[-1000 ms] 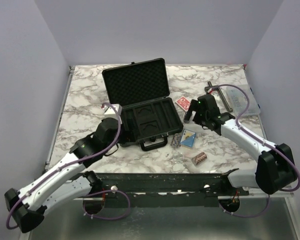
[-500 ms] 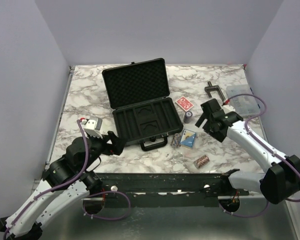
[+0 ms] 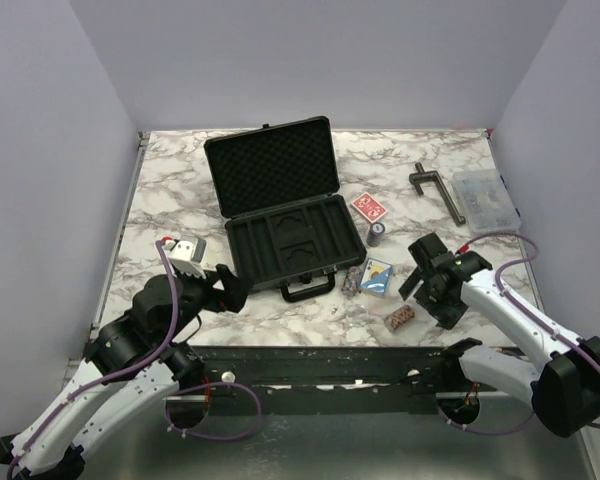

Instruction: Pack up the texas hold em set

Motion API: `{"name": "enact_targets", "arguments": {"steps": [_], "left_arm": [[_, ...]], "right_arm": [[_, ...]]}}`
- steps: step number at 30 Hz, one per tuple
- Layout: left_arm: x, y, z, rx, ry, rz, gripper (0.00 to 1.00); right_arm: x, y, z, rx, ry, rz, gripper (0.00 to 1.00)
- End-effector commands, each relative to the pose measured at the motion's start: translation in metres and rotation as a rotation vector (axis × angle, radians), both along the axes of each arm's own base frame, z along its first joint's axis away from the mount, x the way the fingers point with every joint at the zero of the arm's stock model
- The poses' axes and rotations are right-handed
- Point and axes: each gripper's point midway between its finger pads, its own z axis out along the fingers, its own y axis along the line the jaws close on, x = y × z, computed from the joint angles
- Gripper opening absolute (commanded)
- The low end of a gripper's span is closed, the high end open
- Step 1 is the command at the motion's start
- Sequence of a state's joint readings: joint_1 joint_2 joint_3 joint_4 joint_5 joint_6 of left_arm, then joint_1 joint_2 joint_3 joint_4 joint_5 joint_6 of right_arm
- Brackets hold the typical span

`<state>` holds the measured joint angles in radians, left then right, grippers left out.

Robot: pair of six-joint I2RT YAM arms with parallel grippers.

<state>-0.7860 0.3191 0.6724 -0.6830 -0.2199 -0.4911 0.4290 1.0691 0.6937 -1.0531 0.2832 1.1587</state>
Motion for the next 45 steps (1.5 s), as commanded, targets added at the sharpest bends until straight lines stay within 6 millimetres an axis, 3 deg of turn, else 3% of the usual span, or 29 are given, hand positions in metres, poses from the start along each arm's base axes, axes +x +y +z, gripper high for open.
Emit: {"name": "enact_targets", "arguments": {"steps": [1,10,19,25,27,31,37,42,45], "left_arm": [[-0.004,0.0,-0.003,0.006,-0.004,-0.022,0.86],[-0.004,0.0,-0.003,0.004,-0.005,-0.023,0.86],[-0.006,0.0,-0.001,-0.004,-0.014,-0.028,0.86],[-0.006,0.0,-0.001,-0.005,-0.017,-0.03,0.86],[-0.007,0.0,-0.001,-0.006,-0.019,-0.031,0.85],[-0.007,0.0,-0.001,-0.004,-0.019,-0.03,0.85],[-0.007,0.001,0.0,-0.007,-0.021,-0.028,0.84],[-0.008,0.001,-0.001,-0.007,-0.022,-0.03,0.84],[-0.009,0.001,0.0,-0.008,-0.023,-0.031,0.84]], "right_arm": [[-0.015,0.01,-0.014,0.068,0.044,-0.03,1.0],[-0.009,0.019,-0.022,0.119,0.012,-0.037,0.95],[-0.011,0.028,-0.029,0.178,0.014,-0.059,0.77],[-0.016,0.027,-0.034,0.18,0.03,-0.077,0.75],[-0.015,0.03,-0.035,0.193,0.027,-0.076,0.68],[-0.011,0.036,-0.036,0.22,0.019,-0.062,0.65],[0.003,0.032,-0.028,0.189,-0.037,-0.026,0.42],[0.023,0.024,-0.02,0.116,-0.123,0.069,0.43],[0.029,0.023,-0.019,0.093,-0.133,0.121,0.49]]}}
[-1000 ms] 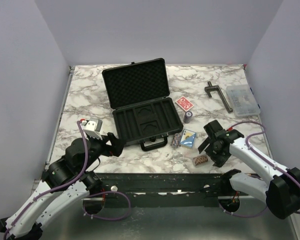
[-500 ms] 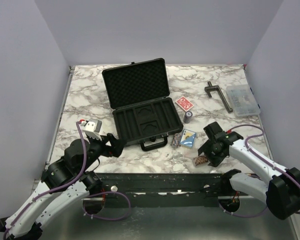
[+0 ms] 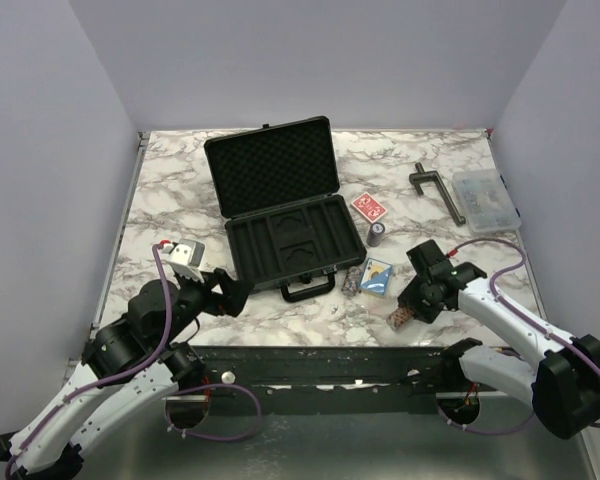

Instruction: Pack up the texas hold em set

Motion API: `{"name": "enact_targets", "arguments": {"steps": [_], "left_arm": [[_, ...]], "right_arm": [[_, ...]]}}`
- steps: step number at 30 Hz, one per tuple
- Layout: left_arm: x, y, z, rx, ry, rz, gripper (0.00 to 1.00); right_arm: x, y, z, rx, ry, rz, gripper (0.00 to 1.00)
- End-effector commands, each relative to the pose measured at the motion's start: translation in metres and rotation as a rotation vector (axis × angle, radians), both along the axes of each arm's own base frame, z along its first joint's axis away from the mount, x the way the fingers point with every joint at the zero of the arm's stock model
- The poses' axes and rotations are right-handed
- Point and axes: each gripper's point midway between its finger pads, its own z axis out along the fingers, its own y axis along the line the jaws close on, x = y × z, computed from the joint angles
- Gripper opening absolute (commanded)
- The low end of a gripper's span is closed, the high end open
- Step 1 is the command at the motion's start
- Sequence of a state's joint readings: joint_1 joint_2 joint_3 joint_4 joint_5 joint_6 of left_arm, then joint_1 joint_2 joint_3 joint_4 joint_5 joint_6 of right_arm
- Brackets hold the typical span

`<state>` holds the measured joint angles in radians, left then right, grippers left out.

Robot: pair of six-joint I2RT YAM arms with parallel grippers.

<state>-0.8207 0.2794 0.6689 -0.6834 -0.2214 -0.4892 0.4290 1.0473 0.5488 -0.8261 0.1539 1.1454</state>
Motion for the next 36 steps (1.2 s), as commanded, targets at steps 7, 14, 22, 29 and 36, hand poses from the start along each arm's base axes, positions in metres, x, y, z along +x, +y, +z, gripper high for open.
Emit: {"name": "enact_targets", "arguments": {"steps": [7,14,22,29,36], "left_arm": [[-0.003,0.004,-0.005,0.011,-0.002,0.003,0.84],[-0.005,0.002,-0.005,0.01,-0.003,-0.008,0.84],[-0.006,0.001,-0.005,0.013,-0.002,-0.013,0.84],[-0.006,0.002,-0.006,0.014,0.001,-0.009,0.84],[-0.005,0.002,-0.008,0.023,0.007,-0.007,0.83]], "right_arm": [[0.016,0.003,0.002,-0.02,-0.06,0.102,0.8],[0.011,0.006,0.0,0.012,-0.05,0.055,0.76],[0.015,0.012,-0.004,0.053,-0.074,0.034,0.66],[0.024,0.019,-0.002,0.08,-0.109,0.046,0.66],[0.03,0.024,0.003,0.108,-0.166,0.078,0.42]]}}
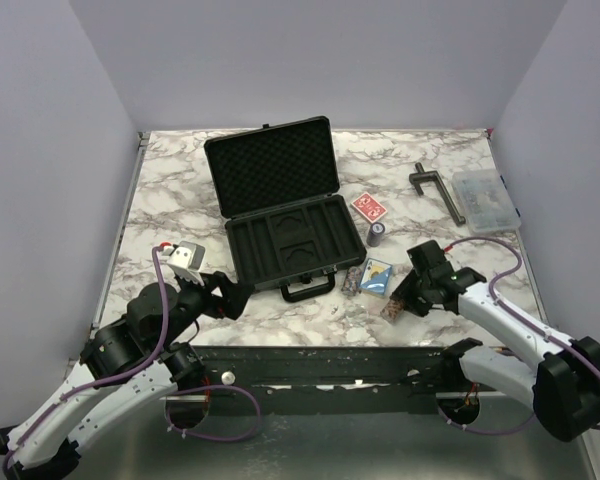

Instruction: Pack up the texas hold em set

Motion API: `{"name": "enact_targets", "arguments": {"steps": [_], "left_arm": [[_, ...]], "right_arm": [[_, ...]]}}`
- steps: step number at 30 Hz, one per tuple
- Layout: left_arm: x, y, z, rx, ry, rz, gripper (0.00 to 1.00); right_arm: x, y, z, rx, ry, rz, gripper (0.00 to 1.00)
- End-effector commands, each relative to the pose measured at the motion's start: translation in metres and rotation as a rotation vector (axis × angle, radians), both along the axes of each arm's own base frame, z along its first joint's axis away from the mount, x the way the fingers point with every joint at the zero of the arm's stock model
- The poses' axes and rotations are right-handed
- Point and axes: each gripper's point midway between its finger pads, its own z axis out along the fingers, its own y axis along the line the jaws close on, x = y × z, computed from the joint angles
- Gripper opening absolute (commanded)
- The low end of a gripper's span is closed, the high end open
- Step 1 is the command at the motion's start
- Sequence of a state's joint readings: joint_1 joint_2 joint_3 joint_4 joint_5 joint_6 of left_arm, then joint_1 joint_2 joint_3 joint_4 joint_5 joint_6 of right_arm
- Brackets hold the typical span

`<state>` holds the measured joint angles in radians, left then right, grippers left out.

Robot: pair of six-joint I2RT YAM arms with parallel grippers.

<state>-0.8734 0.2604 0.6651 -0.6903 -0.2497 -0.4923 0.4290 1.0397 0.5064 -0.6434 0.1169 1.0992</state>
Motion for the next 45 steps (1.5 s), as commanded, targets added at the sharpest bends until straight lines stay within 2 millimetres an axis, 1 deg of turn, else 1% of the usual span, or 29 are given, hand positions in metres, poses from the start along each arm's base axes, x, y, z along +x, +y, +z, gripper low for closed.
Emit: {"name": "enact_targets", "arguments": {"steps": [1,6,7,8,11,13,18,24,27,29,32,36,41,45], "left_arm": [[0.0,0.004,-0.009,0.027,0.017,0.019,0.83],[0.0,0.003,-0.01,0.03,0.021,0.016,0.83],[-0.003,0.007,0.031,-0.044,-0.04,0.014,0.84],[0.0,0.003,-0.009,0.03,0.019,0.011,0.83],[-0.001,0.001,-0.01,0.037,0.021,0.003,0.84],[-0.002,-0.001,-0.011,0.043,0.024,-0.007,0.84],[-0.005,-0.009,-0.016,0.066,0.042,-0.05,0.84],[-0.009,-0.02,-0.024,0.108,0.071,-0.112,0.84],[-0.012,-0.025,-0.026,0.119,0.079,-0.138,0.84],[-0.014,-0.027,-0.026,0.115,0.08,-0.152,0.84],[-0.019,-0.03,-0.024,0.1,0.079,-0.18,0.84],[-0.023,-0.033,-0.021,0.089,0.068,-0.205,0.86],[-0.024,-0.038,-0.018,0.077,0.066,-0.224,0.87],[-0.017,-0.052,-0.016,0.021,0.085,-0.206,0.87]], "right_arm": [[0.005,0.005,0.004,0.027,-0.053,0.027,0.42],[0.007,-0.002,0.012,-0.022,-0.062,0.037,0.32],[0.007,-0.004,0.014,-0.032,-0.064,0.043,0.31],[0.008,-0.005,0.018,-0.037,-0.074,0.049,0.3],[0.009,-0.005,0.028,-0.04,-0.104,0.076,0.23],[0.011,0.001,0.036,-0.008,-0.139,0.113,0.18],[0.016,0.01,0.055,0.04,-0.216,0.159,0.02],[0.027,0.018,0.082,0.061,-0.315,0.224,0.01],[0.032,0.03,0.095,0.106,-0.377,0.284,0.01],[0.035,0.042,0.103,0.159,-0.422,0.337,0.01],[0.042,0.061,0.111,0.227,-0.49,0.415,0.01],[0.05,0.08,0.123,0.285,-0.529,0.506,0.01],[0.054,0.105,0.149,0.391,-0.62,0.611,0.01],[0.054,0.122,0.167,0.489,-0.664,0.672,0.01]]}}
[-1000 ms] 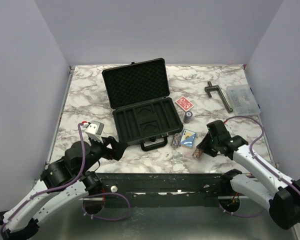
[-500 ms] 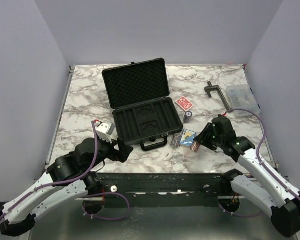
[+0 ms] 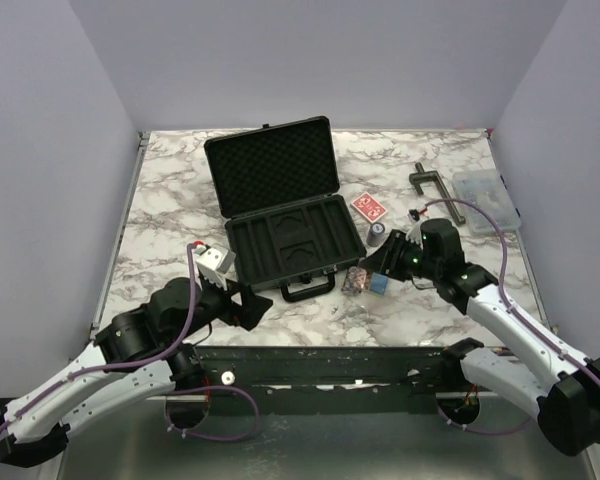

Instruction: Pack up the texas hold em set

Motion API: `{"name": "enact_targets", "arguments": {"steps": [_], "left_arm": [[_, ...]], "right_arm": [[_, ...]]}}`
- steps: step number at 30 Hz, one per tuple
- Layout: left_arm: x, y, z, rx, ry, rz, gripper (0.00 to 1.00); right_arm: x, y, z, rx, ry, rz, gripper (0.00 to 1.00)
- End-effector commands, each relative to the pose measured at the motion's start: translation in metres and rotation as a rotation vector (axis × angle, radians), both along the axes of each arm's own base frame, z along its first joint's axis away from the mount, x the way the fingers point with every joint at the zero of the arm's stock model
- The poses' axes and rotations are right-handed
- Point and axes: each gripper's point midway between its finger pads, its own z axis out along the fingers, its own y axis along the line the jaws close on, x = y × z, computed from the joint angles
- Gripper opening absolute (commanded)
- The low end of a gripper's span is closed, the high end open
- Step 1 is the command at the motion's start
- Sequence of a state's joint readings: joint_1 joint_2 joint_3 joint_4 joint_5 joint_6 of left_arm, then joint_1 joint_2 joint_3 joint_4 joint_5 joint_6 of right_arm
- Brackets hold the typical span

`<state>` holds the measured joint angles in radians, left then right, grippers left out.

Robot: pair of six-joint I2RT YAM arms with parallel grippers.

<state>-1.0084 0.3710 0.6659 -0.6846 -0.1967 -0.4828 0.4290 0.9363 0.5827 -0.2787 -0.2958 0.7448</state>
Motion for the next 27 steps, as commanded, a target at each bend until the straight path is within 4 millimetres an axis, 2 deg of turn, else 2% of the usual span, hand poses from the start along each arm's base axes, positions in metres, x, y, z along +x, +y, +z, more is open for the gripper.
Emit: {"name": "enact_targets", "arguments": {"steps": [1,3,10,15,27], "left_arm": [[0.004,-0.024,0.003,-0.071,0.032,-0.016,0.87],[0.007,-0.036,0.008,-0.1,0.05,-0.021,0.87],[0.025,-0.079,0.041,-0.136,0.071,-0.05,0.87],[0.035,-0.105,0.061,-0.15,0.087,-0.074,0.85],[0.055,-0.143,0.078,-0.148,0.071,-0.102,0.8]], "right_arm": [[0.01,0.038,0.063,0.196,-0.175,0.158,0.01],[0.011,0.043,0.069,0.23,-0.182,0.171,0.01],[0.022,0.06,0.11,0.296,-0.292,0.219,0.01],[0.023,0.069,0.129,0.313,-0.338,0.247,0.01],[0.014,0.081,0.149,0.346,-0.382,0.324,0.01]]}}
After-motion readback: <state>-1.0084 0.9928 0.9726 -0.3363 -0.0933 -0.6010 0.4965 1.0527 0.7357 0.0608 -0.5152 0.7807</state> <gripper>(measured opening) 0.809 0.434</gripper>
